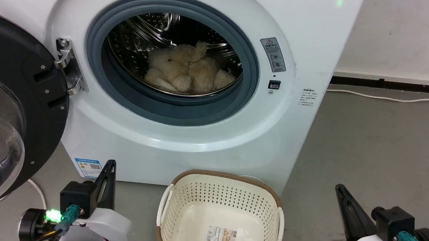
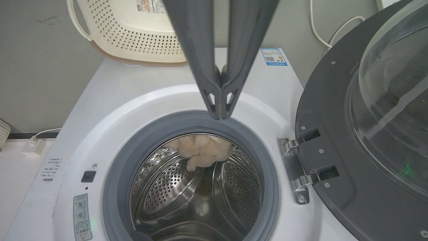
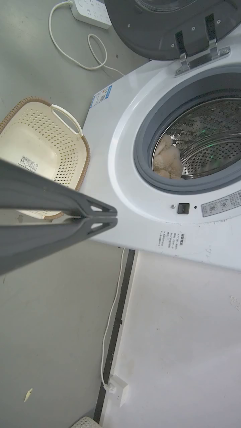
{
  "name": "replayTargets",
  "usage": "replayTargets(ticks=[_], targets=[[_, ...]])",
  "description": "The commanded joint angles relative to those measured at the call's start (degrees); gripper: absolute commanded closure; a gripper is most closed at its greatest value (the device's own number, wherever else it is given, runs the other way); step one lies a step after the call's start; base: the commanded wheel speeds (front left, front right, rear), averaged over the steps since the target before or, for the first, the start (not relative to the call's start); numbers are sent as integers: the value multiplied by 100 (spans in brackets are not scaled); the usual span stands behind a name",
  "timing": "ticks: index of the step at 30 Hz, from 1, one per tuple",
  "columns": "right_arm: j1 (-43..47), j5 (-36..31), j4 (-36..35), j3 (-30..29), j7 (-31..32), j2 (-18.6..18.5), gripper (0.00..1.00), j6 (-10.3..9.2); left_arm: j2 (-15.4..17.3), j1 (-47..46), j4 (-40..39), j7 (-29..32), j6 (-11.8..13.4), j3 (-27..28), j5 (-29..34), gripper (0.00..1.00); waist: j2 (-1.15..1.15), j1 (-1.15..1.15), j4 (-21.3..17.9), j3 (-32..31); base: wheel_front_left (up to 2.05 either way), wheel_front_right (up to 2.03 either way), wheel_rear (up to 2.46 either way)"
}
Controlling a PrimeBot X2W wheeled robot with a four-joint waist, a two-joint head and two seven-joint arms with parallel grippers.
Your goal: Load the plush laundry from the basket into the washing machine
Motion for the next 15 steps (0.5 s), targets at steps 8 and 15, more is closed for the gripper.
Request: replayTargets(ticks=[8, 15], targets=[[-65, -43, -25, -3, 2, -1, 100, -4, 0, 85, -26, 2, -31, 4, 9, 100, 0, 0, 0, 0, 0, 0, 0], [-65, -43, -25, -3, 2, -1, 100, -4, 0, 85, -26, 2, -31, 4, 9, 100, 0, 0, 0, 0, 0, 0, 0]])
